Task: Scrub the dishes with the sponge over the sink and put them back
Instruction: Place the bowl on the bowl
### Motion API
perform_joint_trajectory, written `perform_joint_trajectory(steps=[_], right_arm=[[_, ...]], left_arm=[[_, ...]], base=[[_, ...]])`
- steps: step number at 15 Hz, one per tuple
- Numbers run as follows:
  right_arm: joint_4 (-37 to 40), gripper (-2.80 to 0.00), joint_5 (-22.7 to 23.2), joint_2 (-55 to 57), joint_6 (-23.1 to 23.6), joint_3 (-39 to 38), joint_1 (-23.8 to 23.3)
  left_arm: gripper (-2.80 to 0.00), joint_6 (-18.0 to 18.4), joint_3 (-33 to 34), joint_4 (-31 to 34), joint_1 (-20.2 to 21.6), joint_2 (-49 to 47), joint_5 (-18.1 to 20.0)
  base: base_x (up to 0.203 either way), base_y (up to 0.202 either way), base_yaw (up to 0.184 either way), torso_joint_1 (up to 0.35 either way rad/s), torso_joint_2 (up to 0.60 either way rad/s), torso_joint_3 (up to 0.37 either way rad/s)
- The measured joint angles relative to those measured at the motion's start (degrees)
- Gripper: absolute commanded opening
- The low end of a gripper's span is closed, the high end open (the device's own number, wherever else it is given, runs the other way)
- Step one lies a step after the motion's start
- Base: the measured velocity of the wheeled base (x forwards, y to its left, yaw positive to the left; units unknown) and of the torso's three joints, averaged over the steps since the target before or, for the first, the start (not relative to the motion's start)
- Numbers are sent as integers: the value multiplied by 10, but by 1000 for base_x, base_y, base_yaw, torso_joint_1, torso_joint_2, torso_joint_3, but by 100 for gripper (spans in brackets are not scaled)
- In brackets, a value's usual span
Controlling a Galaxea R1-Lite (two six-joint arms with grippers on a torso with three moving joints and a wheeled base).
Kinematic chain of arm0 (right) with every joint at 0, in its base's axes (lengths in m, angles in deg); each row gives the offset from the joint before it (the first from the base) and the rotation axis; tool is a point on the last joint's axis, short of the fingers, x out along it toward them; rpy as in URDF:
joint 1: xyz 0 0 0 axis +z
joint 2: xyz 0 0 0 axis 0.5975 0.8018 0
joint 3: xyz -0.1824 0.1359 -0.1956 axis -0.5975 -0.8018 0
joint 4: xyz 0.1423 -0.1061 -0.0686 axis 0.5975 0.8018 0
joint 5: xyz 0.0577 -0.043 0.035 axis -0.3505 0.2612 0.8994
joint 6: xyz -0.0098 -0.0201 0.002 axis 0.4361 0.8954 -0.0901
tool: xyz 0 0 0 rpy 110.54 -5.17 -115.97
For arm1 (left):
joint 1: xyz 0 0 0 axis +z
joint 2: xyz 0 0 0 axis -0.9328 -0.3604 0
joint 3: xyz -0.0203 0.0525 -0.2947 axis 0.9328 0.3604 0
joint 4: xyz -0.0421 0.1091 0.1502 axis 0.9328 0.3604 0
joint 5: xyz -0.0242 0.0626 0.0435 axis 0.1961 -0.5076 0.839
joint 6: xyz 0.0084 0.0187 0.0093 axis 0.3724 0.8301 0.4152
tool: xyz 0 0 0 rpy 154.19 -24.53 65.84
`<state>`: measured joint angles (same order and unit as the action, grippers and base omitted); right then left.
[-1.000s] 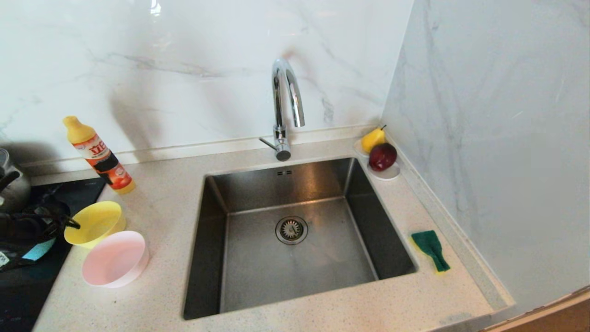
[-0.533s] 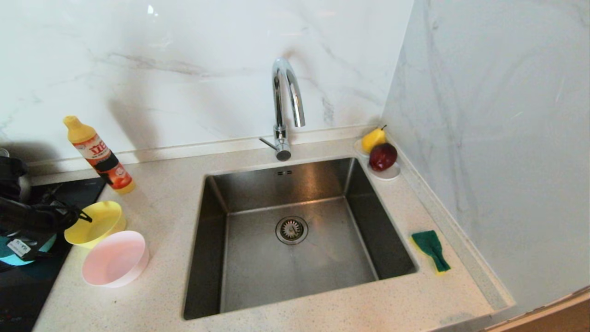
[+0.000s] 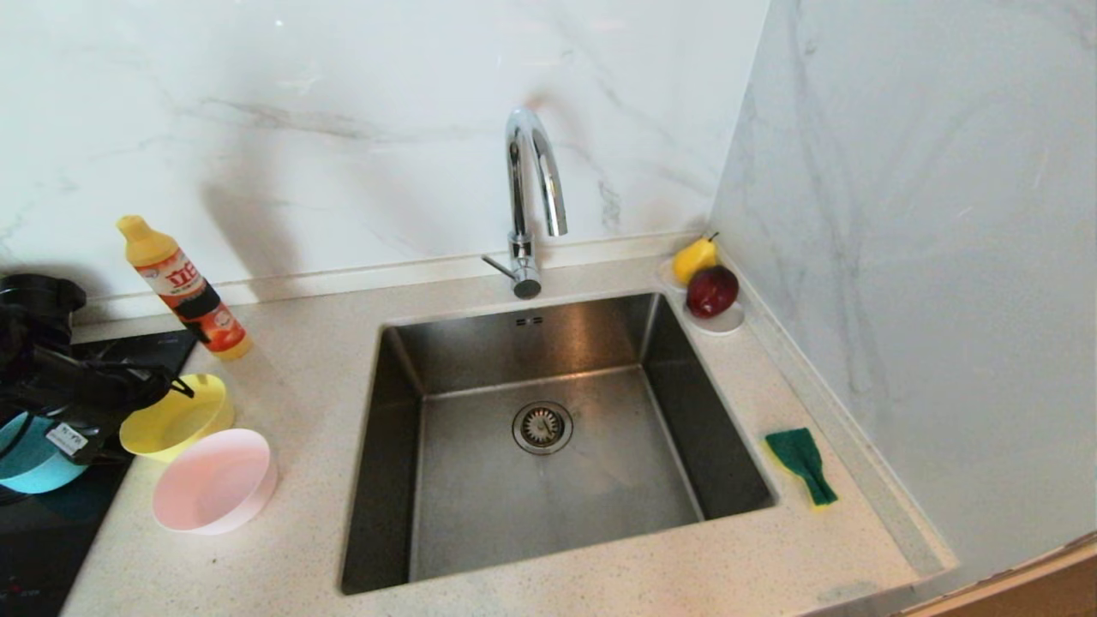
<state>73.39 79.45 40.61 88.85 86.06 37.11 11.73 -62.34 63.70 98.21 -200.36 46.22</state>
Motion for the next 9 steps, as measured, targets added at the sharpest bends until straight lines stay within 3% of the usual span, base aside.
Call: perform_joint_trajectory(steps=[9], right_arm=[[0, -280, 0, 0, 0, 0, 0]], left_arm=[[0, -10, -5, 3, -15, -23, -3]], base=[[0, 0, 0, 0, 0, 0]])
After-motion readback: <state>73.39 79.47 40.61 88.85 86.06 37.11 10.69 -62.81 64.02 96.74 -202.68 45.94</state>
